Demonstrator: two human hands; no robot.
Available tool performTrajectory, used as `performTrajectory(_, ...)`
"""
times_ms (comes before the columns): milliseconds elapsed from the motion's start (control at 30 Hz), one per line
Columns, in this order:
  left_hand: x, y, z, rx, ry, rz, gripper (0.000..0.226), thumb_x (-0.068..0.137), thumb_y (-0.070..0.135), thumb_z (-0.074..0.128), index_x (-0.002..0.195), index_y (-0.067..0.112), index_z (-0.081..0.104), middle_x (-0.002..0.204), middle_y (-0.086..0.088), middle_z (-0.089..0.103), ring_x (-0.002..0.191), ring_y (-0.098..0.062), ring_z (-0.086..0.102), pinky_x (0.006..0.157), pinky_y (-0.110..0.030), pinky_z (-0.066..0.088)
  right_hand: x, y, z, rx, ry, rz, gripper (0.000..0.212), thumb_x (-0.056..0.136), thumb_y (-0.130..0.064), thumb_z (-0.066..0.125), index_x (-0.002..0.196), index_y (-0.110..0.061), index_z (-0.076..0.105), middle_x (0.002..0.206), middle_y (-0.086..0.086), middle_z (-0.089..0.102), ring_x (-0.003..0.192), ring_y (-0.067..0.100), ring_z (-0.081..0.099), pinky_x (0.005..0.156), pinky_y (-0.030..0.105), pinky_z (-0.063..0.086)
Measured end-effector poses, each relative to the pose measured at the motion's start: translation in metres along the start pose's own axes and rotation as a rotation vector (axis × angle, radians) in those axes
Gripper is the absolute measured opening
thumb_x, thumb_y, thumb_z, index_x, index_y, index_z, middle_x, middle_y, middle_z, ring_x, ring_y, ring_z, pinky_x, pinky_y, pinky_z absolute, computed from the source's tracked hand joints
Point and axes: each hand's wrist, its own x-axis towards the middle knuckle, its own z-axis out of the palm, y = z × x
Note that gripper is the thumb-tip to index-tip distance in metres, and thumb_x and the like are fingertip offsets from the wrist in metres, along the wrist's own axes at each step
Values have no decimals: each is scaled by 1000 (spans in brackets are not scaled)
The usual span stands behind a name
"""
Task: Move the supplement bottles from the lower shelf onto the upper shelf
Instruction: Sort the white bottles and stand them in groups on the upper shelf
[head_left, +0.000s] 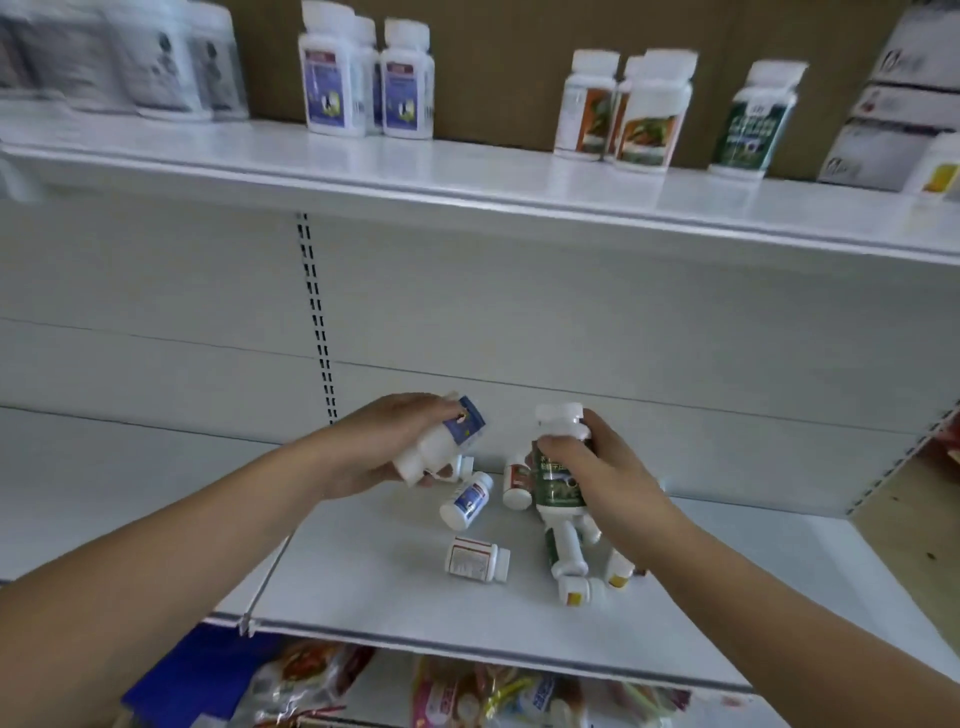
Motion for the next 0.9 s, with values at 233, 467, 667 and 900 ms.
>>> performTrajectory(233,-104,80,26,218,-201,134,48,61,29,74,104,11,63,83,-7,72,71,-17,66,56,-23,50,-77,-82,-25,156,-125,-67,32,73,-31,65,104,-24,58,82,3,72,75,21,70,72,43,56)
performTrajectory(467,-154,143,33,250,-27,514,41,45,34,83,83,26,69,78,0,71,64,-13,60,52,-21,49,-114,-155,-57,247,-153,-360,55,55,-34,68,106,-17,56,83,9,70,72,25,69,67,38,54)
performTrajectory(667,-149,205,10,252,92,649,38,41,33,85,77,29,72,80,-3,67,80,-23,58,77,-39,46,-86,-217,-55,342,-116,-469,40,73,-23,59,111,-11,56,80,7,70,72,22,69,69,36,55)
performTrajectory(900,-111,251,-37,484,108,570,57,50,34,84,101,12,70,98,-14,71,93,-21,64,93,-44,46,-27,-257,-32,363,-102,-378,36,80,-21,63,113,-10,54,88,8,67,76,19,67,75,33,55)
